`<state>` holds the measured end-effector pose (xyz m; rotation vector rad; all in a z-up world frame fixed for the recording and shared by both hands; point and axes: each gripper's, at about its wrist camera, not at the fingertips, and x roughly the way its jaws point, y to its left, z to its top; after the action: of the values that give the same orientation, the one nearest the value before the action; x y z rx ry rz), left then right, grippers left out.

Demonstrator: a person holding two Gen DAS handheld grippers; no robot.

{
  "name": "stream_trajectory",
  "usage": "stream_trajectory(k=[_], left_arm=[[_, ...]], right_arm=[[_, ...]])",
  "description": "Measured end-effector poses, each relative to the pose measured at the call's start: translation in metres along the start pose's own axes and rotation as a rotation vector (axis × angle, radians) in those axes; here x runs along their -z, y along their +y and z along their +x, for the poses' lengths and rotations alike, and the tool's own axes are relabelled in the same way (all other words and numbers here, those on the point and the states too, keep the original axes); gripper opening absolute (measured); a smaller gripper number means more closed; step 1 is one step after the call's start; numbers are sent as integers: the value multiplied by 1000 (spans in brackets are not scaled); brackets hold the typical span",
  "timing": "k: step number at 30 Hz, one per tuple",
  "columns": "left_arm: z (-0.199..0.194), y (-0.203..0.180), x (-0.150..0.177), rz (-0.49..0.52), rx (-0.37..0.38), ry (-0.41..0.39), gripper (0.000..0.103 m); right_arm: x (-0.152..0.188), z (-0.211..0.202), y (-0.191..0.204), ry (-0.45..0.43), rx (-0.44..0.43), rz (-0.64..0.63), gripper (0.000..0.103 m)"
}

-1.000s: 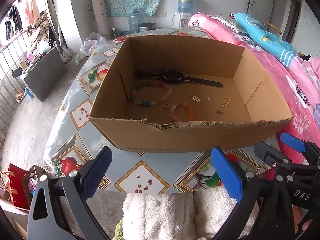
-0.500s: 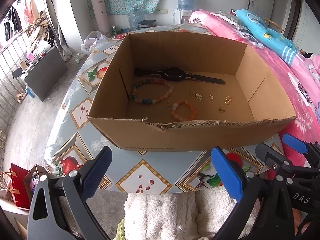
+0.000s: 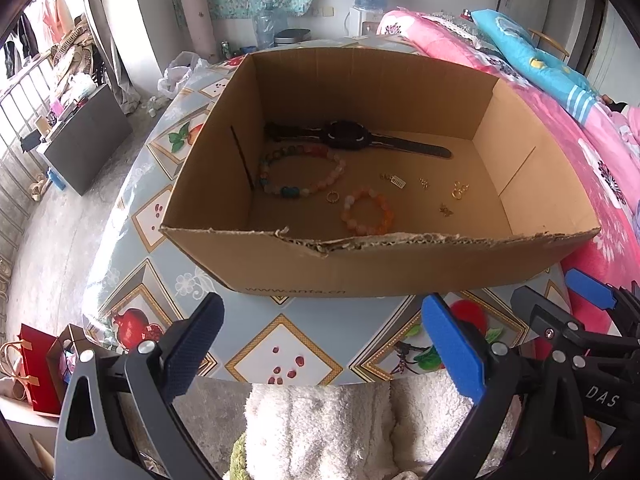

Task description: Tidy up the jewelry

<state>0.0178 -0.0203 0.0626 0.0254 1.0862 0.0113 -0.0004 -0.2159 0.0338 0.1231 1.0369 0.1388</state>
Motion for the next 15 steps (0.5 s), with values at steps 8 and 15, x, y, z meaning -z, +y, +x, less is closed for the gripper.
stream_trajectory(k=[8, 15], left_arm=[[3, 0, -1, -1, -1, 9, 97], [6, 0, 0, -2, 0, 13, 97]], right_arm=[[-2, 4, -1, 13, 2, 6, 90], [-2, 5, 0, 15, 5, 7, 90]])
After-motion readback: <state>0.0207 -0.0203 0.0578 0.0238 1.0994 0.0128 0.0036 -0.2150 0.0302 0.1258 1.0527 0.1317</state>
